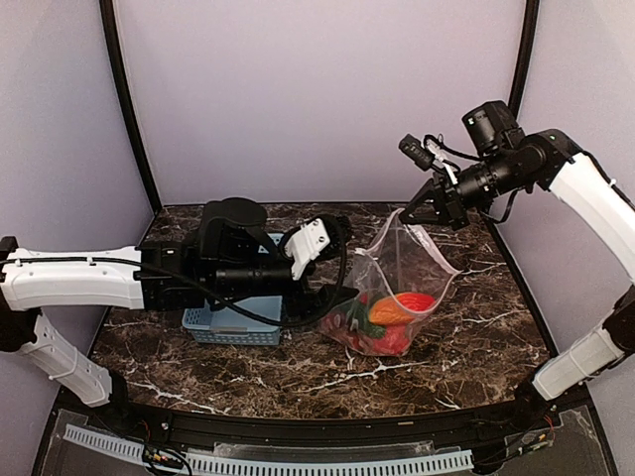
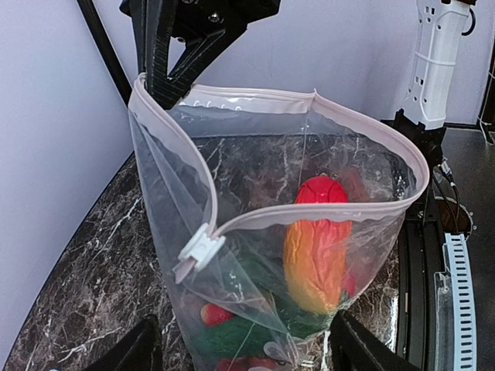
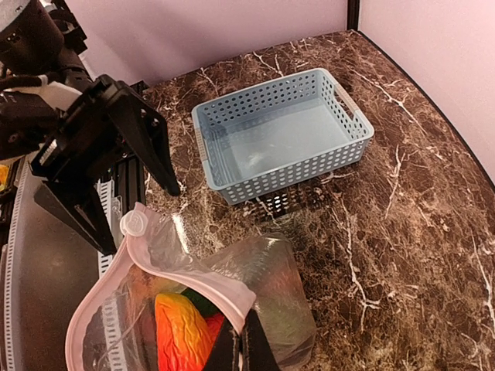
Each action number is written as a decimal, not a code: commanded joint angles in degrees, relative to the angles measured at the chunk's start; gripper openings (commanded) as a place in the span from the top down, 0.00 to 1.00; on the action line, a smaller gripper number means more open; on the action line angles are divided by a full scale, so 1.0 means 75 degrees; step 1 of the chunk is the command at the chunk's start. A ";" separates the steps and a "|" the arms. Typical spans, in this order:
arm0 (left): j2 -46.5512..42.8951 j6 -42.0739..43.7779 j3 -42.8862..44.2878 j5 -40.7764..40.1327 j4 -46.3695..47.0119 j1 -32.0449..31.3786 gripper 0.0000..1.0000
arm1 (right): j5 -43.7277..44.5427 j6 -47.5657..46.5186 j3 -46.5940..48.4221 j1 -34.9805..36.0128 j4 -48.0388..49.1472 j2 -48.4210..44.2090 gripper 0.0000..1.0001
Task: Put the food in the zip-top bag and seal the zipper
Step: Pass from the right arm to the left
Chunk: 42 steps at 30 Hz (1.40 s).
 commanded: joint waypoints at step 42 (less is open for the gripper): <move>0.1530 -0.2475 -0.0871 0.0561 0.3344 0.1105 0.99 | 0.0515 -0.0189 0.0465 0.0299 -0.0415 -0.0195 0.72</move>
